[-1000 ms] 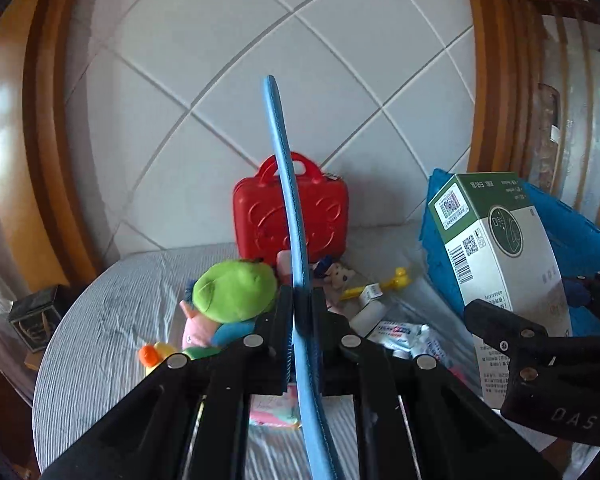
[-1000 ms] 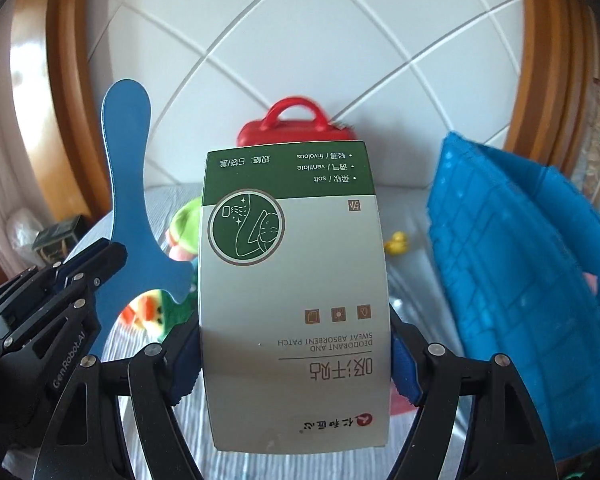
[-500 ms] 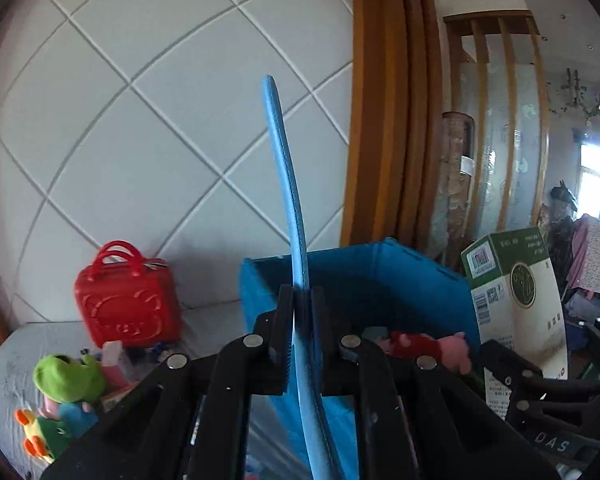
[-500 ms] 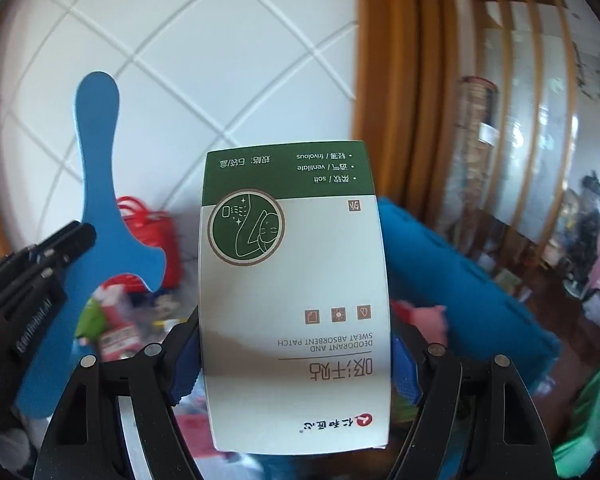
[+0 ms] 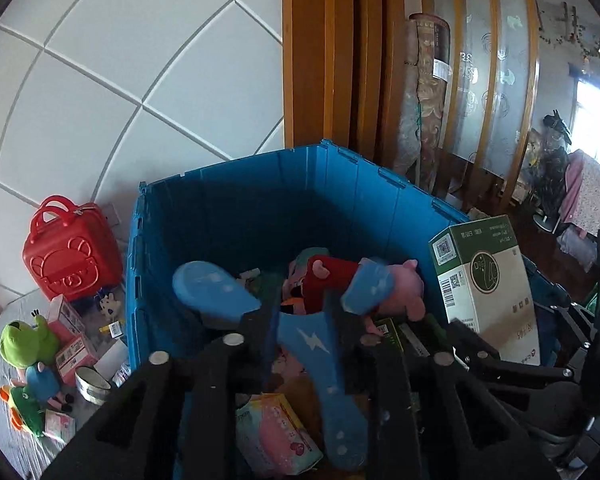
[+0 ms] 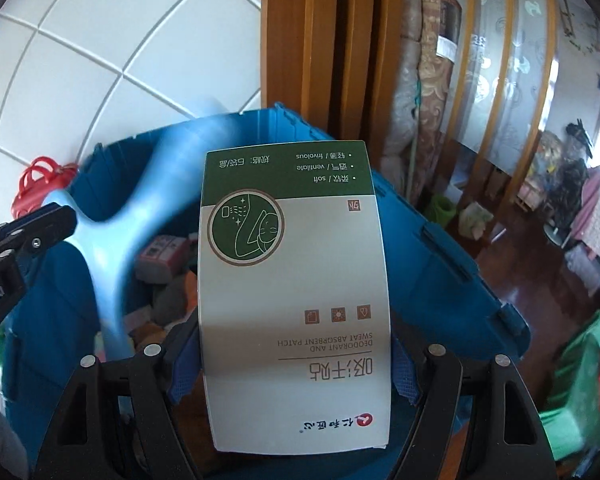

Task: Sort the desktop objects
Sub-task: 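Carry the boomerang and box over the blue crate and lower them in, then open the left tool to drop the boomerang while the right tool releases the box, then move both tools back from the crate to the cluttered table, then bring both tools down onto the yellow duck plush with green hat, then close the left tool on a duck foot while the right tool grips the duck body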

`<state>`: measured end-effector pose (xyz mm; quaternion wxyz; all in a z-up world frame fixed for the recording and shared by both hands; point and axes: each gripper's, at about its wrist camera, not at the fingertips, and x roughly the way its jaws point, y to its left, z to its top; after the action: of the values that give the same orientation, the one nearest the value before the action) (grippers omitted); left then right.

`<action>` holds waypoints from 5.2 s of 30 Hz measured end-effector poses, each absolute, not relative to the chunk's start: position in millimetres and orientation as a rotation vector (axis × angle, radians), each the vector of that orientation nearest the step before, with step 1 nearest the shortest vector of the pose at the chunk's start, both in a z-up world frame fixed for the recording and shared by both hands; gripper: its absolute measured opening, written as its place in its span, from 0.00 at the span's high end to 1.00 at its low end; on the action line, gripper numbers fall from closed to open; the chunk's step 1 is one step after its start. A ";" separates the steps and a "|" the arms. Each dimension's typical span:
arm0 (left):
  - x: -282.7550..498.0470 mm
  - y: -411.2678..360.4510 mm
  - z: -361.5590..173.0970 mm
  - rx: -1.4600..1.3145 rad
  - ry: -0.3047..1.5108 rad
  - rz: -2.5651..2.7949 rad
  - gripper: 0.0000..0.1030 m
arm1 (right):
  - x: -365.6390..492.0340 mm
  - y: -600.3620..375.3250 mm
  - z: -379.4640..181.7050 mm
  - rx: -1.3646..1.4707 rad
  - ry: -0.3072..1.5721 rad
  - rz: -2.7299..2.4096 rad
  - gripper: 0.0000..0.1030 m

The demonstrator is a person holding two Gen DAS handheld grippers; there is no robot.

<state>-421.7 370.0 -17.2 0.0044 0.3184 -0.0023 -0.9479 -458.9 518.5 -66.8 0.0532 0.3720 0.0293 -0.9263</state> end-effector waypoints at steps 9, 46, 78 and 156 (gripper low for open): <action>-375.8 338.5 -11.0 0.898 0.053 -2.962 0.23 | -444.3 518.6 -65.4 1.059 0.047 -2.784 0.02; -82.2 -102.9 -126.8 0.763 0.476 -2.545 0.19 | -206.2 88.4 -67.2 0.948 0.322 -2.384 0.00; -73.6 -350.5 -257.9 1.351 0.393 -2.412 0.19 | -207.7 -157.3 -191.6 1.367 0.371 -2.213 0.00; -261.9 -374.4 -349.4 1.569 0.337 -2.758 0.27 | -293.9 -237.2 -305.8 1.450 0.369 -2.225 0.01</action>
<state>-261.9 -374.4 -349.4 -0.0246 0.4916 0.1057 -0.8640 -293.9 -237.2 -305.8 0.2280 0.5264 0.1341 -0.8080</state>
